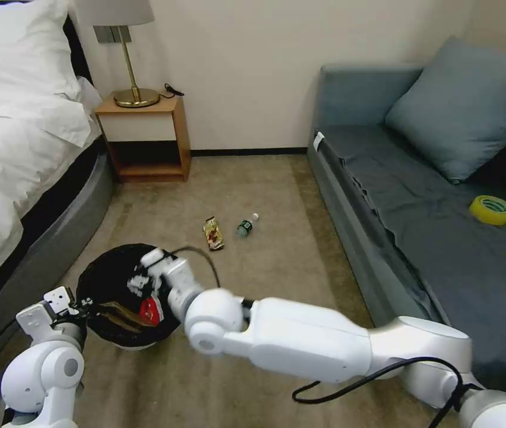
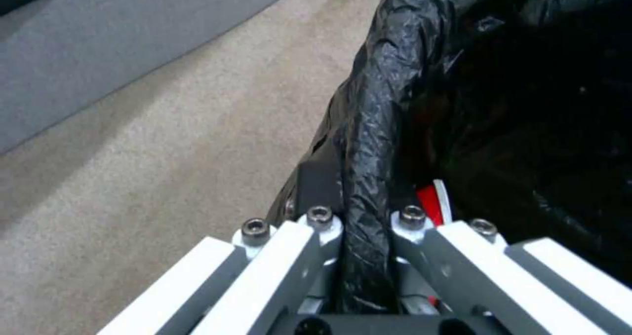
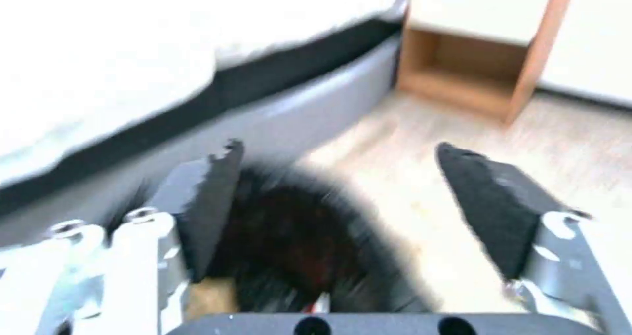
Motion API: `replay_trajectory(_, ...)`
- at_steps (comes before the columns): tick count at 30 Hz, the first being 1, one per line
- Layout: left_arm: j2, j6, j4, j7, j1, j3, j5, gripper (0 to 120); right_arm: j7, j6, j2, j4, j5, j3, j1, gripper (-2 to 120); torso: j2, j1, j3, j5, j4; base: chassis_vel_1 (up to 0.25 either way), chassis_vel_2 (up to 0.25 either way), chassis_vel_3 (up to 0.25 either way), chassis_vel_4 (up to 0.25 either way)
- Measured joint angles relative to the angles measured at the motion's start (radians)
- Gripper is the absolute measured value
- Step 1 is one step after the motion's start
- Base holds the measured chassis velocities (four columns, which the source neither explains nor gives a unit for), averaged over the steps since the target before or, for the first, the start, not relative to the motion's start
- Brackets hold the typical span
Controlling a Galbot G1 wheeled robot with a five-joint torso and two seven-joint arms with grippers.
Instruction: Pick up the trash bin, then pick up the garbage on the floor and place it into the trash bin.
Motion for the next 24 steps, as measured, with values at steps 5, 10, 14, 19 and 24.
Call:
replay_trajectory(5, 0.007, 0.0, 0.001, 0.001, 0.0, -0.009, -0.007, 3, -0.145, 0.118, -0.138, 0.075, -0.194, 0.226, -0.12, 98, 0.0, 0.0, 0.0, 0.0003, 0.0001, 0.0, 0.0, 0.0, 0.0)
replay_trajectory(10, 0.009, 0.0, 0.001, 0.003, 0.002, -0.012, -0.011, 3, -0.19, 0.151, -0.275, 0.17, -0.294, 0.449, -0.259, 100, 0.0, 0.0, 0.0, 0.0006, -0.0007, 0.0, 0.0, 0.0, 0.0)
replay_trajectory(14, 0.009, 0.0, 0.001, 0.004, 0.004, -0.018, -0.011, 3, -0.168, 0.154, -0.362, 0.303, -0.35, 0.641, -0.438, 100, 0.0, 0.0, 0.0, 0.0005, -0.0003, 0.0, 0.0, 0.0, 0.0)
replay_trajectory(19, 0.007, 0.0, 0.003, 0.004, 0.002, -0.022, -0.007, 3, -0.131, 0.167, -0.37, 0.444, -0.433, 0.863, -0.715, 100, 0.0, 0.0, 0.0, 0.0003, -0.0001, 0.0, 0.0, 0.0, 0.0)
replay_trajectory(24, 0.003, 0.0, 0.003, 0.005, 0.001, -0.022, -0.006, 3, -0.129, 0.182, -0.315, 0.519, -0.539, 0.961, -0.922, 100, 0.0, 0.0, 0.0, 0.0, 0.0, 0.0, 0.0, 0.0, 0.0)
